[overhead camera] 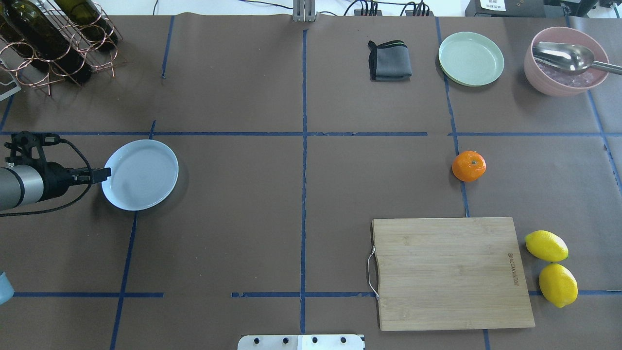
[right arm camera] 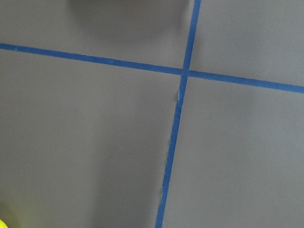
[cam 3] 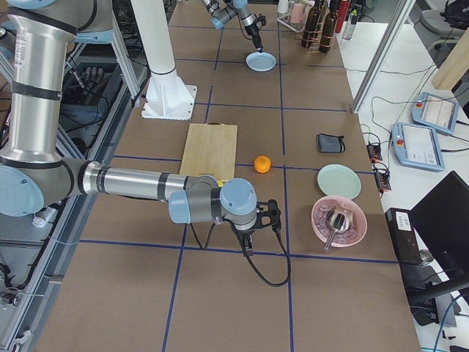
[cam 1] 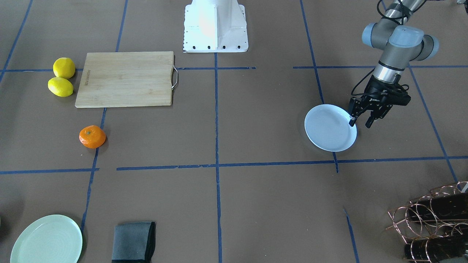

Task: Pick orange to plate
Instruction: 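Reach the left gripper to the rim of the small white plate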

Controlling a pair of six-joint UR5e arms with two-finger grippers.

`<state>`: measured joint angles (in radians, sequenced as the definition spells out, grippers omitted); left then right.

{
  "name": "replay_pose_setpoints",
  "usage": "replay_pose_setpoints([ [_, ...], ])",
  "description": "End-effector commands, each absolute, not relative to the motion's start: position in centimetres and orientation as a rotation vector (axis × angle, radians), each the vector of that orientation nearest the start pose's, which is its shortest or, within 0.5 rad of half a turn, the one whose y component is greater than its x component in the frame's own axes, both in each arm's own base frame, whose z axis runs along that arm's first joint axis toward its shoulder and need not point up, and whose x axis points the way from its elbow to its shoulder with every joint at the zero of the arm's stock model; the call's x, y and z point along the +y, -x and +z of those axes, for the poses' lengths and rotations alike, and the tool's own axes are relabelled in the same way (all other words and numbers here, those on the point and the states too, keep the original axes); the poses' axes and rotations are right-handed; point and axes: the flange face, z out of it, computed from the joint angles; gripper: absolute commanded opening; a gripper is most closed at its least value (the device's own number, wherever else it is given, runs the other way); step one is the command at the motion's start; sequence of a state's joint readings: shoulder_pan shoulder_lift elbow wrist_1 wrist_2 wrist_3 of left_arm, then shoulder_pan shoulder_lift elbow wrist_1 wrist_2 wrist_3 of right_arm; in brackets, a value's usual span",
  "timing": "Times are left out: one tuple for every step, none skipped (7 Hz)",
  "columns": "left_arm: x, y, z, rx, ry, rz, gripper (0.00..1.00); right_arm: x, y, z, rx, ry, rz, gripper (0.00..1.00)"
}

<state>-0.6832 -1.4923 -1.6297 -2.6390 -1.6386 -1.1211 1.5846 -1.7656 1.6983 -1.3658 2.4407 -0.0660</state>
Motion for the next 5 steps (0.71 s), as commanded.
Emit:
replay_pose_setpoints([
  [-40.8, -30.9, 55.8, 0.919, -0.505, -0.166, 0.45, -41.5, -6.3, 65.8, -0.863, -0.160, -0.107, 1.00],
  [-40.5, -31.4, 55.7, 0.923, -0.501, -0.157, 0.42, -41.5, -6.3, 66.0, -0.863, -0.155, -0.105, 1.00],
  [-40.5, -31.9, 55.7, 0.926, -0.499, -0.151, 0.35, -41.5, -6.3, 66.0, -0.863, -0.155, -0.105, 1.00],
  [-40.4, -32.0, 55.6, 0.928, -0.499, -0.149, 0.25, -41.6, -6.3, 66.0, -0.863, -0.155, -0.105, 1.00],
  [-40.4, -32.1, 55.6, 0.928, -0.499, -0.147, 0.01, -41.6, -6.3, 66.0, -0.863, -0.157, -0.105, 1.00],
])
